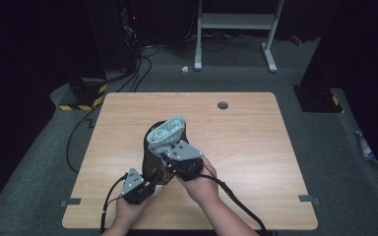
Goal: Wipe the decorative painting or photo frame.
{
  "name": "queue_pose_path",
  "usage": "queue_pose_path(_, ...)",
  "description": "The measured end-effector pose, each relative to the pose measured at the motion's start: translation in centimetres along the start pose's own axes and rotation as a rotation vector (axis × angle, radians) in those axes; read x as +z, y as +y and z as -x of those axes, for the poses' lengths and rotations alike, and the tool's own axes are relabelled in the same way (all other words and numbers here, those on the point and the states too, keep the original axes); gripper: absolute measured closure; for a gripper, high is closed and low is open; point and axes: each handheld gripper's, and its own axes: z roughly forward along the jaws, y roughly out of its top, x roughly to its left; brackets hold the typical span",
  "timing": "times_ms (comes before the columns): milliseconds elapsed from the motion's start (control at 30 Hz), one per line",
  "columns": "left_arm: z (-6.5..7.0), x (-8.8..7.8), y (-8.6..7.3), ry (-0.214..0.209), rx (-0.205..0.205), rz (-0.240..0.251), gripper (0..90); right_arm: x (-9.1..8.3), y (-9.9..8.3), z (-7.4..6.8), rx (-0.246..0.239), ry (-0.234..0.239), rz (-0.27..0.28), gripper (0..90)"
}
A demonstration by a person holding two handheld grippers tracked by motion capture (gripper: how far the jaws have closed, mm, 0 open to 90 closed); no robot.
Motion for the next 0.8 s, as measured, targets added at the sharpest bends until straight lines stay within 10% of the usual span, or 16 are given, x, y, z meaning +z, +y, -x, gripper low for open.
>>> queue_pose_path(233, 0.0, 0.0, 0.0, -0.003, -0.002, 0.0, 78.3, 0.0, 0.1, -1.2, -0.024, 0.028, 0.008, 65.4)
queue_pose_path(800, 0.0, 0.0, 0.0, 0.0, -0.006, 0.006, 78.2, 1.6, -0.5, 8.5, 0.12, -0.138, -0.046, 65.3)
